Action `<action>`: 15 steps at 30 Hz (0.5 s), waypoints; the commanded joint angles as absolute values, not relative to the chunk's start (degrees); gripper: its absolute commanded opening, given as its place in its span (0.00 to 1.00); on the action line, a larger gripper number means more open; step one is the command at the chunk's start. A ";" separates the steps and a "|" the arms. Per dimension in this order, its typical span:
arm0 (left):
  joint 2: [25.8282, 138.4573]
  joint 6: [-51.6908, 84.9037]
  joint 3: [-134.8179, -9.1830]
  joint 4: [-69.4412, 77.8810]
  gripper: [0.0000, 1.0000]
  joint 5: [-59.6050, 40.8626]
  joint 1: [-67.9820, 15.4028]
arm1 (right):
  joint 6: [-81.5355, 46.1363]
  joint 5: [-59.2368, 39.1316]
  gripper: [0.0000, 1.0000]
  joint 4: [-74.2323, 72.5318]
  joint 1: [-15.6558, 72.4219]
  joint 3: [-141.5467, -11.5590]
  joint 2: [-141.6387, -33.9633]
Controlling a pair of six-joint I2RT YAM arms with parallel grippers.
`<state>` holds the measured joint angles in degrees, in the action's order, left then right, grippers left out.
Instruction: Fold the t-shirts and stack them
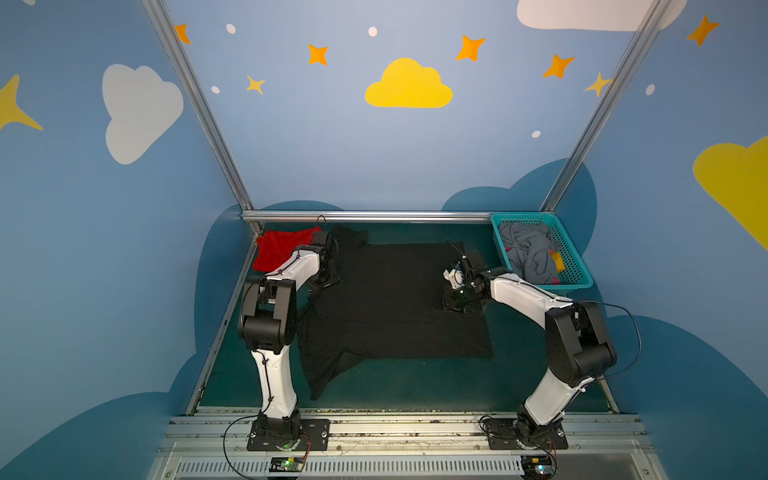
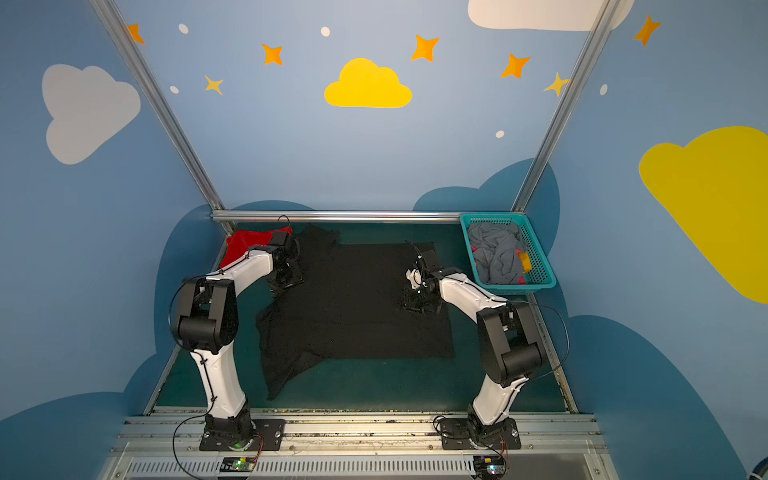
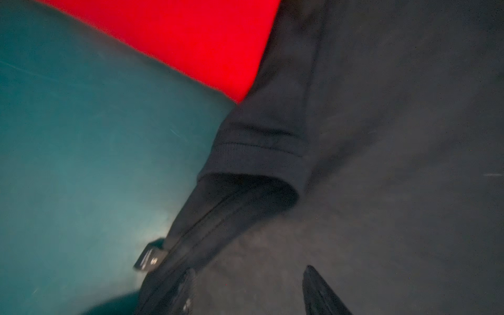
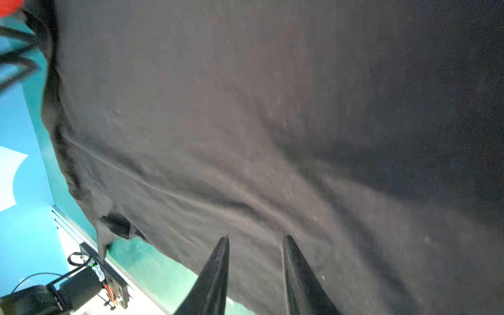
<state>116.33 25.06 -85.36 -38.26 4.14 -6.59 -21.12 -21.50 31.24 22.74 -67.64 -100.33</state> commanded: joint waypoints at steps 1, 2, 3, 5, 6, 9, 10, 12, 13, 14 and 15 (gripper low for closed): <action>117.38 24.04 -89.28 -38.68 0.62 7.95 -7.01 | -19.67 -20.24 0.35 34.85 22.58 -69.57 -102.97; 117.87 23.77 -89.99 -38.46 0.61 8.42 -7.08 | -19.49 -19.91 0.35 35.01 22.56 -69.85 -103.37; 118.26 23.74 -90.58 -38.24 0.59 8.65 -7.04 | -19.35 -19.66 0.35 35.24 22.54 -70.07 -103.67; 119.24 23.41 -91.81 -37.80 0.57 9.04 -7.11 | -19.17 -19.14 0.35 35.72 22.42 -70.72 -104.38; 119.61 23.17 -92.33 -37.71 0.56 9.18 -7.14 | -19.11 -19.08 0.35 35.80 22.41 -71.00 -104.65; 121.50 22.22 -94.74 -38.72 0.51 10.98 -7.19 | -18.91 -19.00 0.35 35.93 22.28 -71.75 -105.32; 122.38 21.86 -95.78 -39.57 0.50 11.53 -7.23 | -18.82 -19.07 0.36 36.03 22.25 -72.02 -105.59; 123.92 21.54 -97.55 -41.30 0.49 12.29 -7.21 | -18.57 -18.99 0.36 36.33 22.13 -72.66 -106.13; 124.49 21.42 -98.18 -41.72 0.49 12.18 -7.21 | -18.45 -18.92 0.36 36.39 22.06 -72.99 -106.54; 124.94 21.36 -98.50 -41.77 0.49 11.84 -7.21 | -18.16 -18.77 0.35 36.37 21.93 -73.25 -106.91; 125.14 21.35 -98.53 -41.63 0.49 11.63 -7.25 | -17.93 -18.49 0.36 36.38 21.84 -73.57 -107.28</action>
